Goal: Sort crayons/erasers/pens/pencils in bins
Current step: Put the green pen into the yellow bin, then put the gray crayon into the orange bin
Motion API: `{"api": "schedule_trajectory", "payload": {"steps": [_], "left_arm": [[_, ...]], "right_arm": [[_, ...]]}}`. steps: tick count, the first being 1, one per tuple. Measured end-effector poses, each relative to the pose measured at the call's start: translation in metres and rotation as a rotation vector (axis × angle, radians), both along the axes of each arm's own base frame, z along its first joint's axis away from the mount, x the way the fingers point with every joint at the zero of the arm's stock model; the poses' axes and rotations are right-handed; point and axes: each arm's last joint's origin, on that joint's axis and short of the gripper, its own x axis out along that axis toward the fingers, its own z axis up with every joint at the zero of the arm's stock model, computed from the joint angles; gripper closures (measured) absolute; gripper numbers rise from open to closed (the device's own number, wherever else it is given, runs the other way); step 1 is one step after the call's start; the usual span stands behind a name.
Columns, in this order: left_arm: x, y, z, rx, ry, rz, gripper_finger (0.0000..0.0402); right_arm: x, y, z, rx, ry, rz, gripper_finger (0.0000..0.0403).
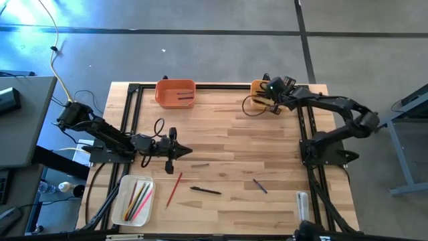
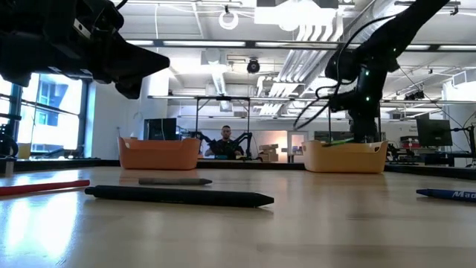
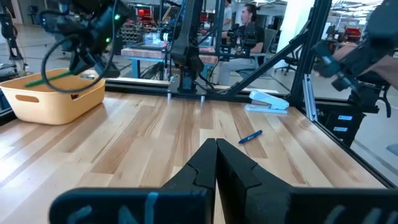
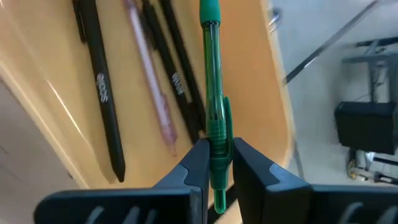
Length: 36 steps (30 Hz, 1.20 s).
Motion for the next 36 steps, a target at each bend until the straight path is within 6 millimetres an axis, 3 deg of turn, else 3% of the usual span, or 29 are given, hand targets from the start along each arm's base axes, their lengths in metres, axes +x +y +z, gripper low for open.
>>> {"api": "schedule_trajectory", "payload": {"steps": [9,19,23,29,36], "left_arm": [[0.0,0.0,0.0,0.002,0.001,-0.01,0.0402],[0.0,-0.001,0.0,0.01,0.006,-0.026,0.0402],[0.0,-0.001,-0.001,0.01,0.009,-0.026,0.0402],[0.006,-0.002,-0.004,0.033,0.096,-0.035,0.0402],[0.032,-0.005,-0.001,0.091,0.376,-0.042,0.0402]], "right_arm": [[0.001,-0.013,-0.025,0.069,0.055,-0.029,0.0365],[0.001,-0.01,-0.021,0.019,0.082,-0.056,0.0282],[0.003,-0.003,-0.011,0.008,0.047,-0.021,0.0272],[0.003,0.023,0.017,0.014,-0.08,0.048,0.0307],[0.015,0.062,0.046,0.107,-0.43,0.242,0.0392]]}}
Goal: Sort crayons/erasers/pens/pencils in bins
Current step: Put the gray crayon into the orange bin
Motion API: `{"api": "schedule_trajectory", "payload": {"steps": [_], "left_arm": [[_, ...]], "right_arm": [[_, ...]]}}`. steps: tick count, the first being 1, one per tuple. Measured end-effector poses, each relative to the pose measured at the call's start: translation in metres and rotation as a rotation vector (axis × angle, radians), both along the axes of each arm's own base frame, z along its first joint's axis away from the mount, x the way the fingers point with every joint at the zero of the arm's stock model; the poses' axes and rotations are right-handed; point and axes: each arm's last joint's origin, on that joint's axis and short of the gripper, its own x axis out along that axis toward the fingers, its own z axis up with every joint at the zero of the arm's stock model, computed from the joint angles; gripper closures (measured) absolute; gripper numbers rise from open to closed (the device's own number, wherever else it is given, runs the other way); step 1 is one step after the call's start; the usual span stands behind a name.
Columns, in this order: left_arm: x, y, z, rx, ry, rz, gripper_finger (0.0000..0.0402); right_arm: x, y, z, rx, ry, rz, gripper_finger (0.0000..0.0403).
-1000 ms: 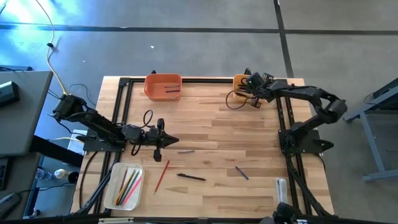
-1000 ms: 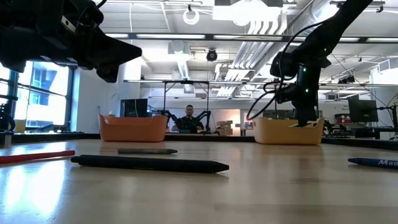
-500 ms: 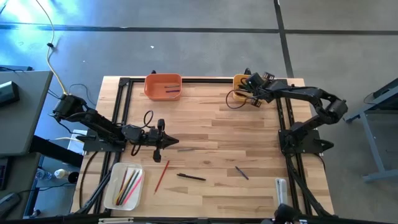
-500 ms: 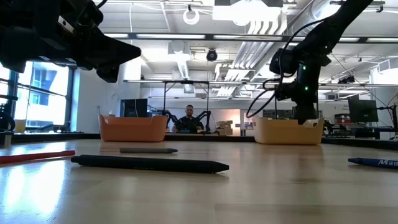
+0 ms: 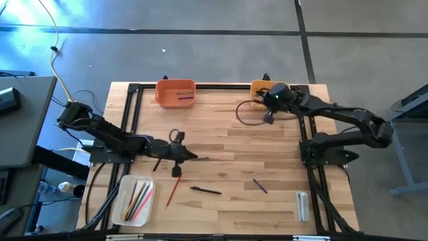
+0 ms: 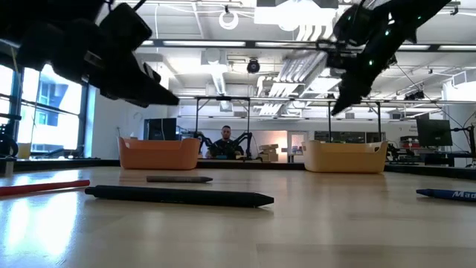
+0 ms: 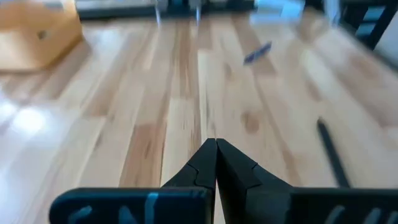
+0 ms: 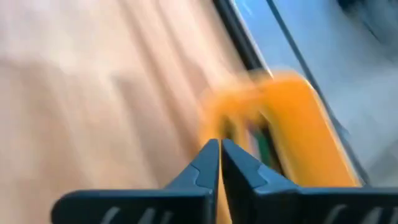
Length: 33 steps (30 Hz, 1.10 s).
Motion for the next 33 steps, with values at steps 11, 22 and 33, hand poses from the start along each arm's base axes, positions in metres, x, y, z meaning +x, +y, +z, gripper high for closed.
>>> {"api": "schedule_trajectory", "payload": {"steps": [11,22,33], "left_arm": [[0.026,-0.004,-0.028,-0.029,0.294,0.021,0.0376],[0.05,-0.002,-0.03,0.081,0.431,0.104,0.0296],[0.044,0.02,-0.035,-0.041,0.593,0.09,0.0299]], "right_arm": [[0.026,0.052,-0.015,-0.02,-0.436,0.421,0.04],[0.032,0.09,-0.026,-0.013,-0.49,0.554,0.0402],[0.034,0.095,-0.024,-0.035,-0.501,0.578,0.0403]]}}
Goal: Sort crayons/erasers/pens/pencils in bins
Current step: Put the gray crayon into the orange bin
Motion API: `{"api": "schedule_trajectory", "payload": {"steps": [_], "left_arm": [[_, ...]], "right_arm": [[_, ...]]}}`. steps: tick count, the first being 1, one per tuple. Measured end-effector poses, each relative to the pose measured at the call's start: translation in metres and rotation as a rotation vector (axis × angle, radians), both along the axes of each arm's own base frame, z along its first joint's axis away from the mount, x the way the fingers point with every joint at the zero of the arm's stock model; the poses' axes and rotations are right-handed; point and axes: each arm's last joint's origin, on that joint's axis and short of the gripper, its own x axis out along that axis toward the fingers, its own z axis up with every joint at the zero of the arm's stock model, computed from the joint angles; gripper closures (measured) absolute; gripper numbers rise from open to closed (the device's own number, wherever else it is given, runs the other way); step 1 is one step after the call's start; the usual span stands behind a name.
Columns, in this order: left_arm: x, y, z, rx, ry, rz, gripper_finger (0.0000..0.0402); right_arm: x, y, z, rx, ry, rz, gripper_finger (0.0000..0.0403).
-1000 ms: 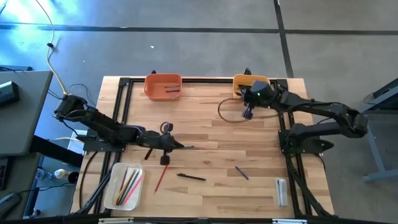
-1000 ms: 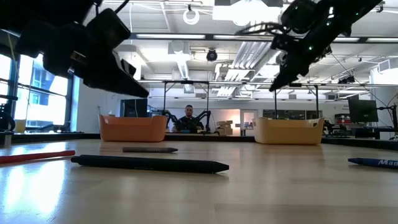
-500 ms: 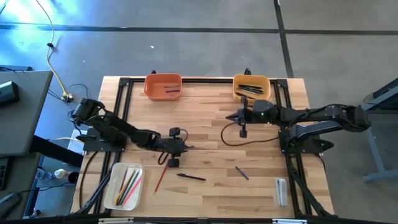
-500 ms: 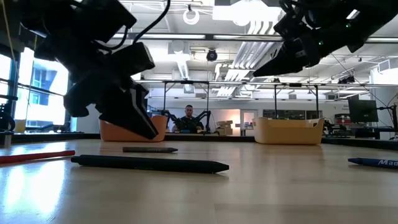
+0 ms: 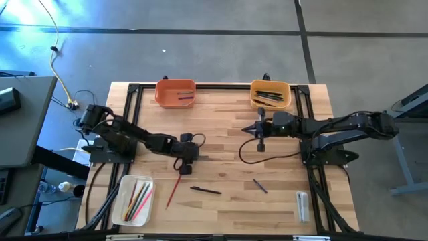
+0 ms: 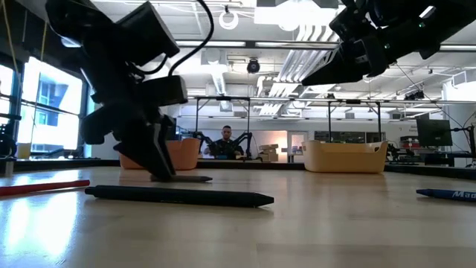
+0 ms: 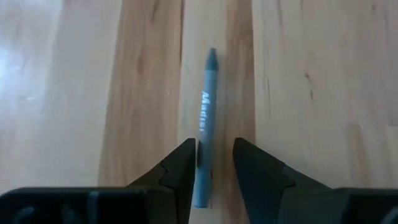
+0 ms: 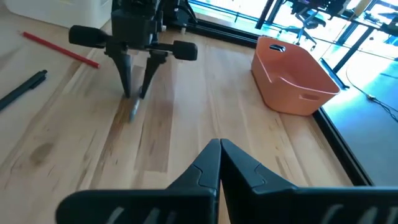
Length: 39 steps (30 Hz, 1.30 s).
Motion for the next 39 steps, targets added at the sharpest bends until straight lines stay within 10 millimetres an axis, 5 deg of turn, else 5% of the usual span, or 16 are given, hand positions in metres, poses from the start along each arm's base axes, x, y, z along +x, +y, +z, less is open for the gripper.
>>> {"api": "schedule_trajectory", "payload": {"steps": [20,39], "left_arm": [[-0.009,-0.004,-0.004,0.024,0.13,-0.122,0.0376],[0.018,-0.004,0.038,0.095,0.236,-0.159,0.0378]], "right_arm": [[0.0,0.0,0.0,0.004,0.0,-0.001,0.0403],[0.0,0.0,-0.001,0.006,0.009,-0.002,0.0403]]}}
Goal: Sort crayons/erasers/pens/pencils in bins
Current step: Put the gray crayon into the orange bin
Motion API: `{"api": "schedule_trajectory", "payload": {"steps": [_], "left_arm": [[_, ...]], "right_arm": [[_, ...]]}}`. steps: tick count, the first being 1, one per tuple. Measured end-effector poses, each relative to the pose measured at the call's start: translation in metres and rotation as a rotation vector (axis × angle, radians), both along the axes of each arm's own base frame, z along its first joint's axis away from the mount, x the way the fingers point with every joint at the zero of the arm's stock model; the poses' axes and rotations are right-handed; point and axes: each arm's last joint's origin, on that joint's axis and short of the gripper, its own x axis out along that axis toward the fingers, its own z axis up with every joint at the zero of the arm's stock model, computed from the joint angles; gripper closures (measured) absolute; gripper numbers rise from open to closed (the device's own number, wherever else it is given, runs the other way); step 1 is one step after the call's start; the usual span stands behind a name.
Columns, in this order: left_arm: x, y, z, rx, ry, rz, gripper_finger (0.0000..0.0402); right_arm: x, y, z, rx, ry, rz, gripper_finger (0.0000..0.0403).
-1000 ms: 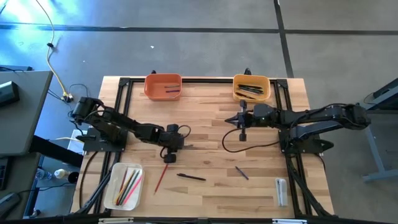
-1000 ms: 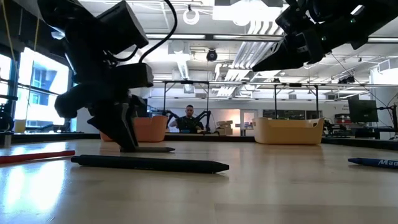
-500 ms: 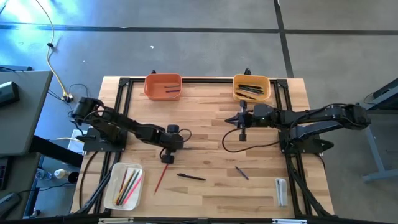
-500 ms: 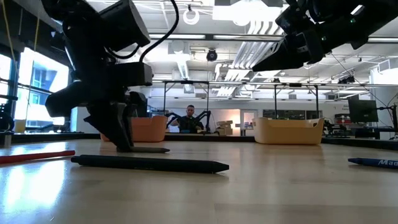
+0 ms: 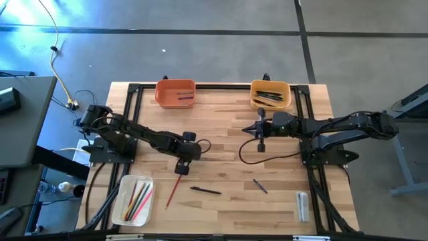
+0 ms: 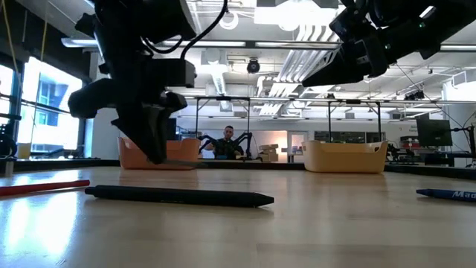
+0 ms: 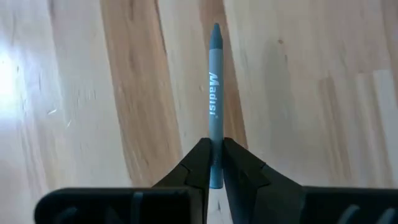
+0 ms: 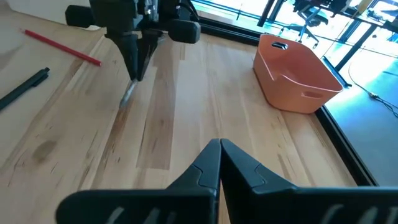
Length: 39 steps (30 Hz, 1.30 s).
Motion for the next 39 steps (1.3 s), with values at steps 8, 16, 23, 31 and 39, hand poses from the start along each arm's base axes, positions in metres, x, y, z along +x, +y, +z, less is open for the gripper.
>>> {"api": "schedule_trajectory", "payload": {"steps": [8,16,23,31,39], "left_arm": [[0.001,0.008,0.001,0.057,-0.003,0.036,0.0378],[-0.001,0.026,0.004,0.147,-0.011,0.142,0.0378],[-0.009,0.052,0.017,0.236,-0.028,0.286,0.0378],[-0.031,0.094,0.043,0.335,-0.069,0.484,0.0378],[-0.065,0.152,0.05,0.392,0.015,0.677,0.0378]], "right_arm": [[0.0,0.0,0.0,0.003,0.0,-0.001,0.0403],[0.0,0.0,0.0,0.018,-0.002,-0.007,0.0403],[0.0,0.0,0.0,0.018,-0.001,-0.007,0.0403],[0.0,0.0,-0.001,0.018,0.004,-0.007,0.0403],[0.0,0.0,-0.001,0.018,0.004,-0.007,0.0403]]}}
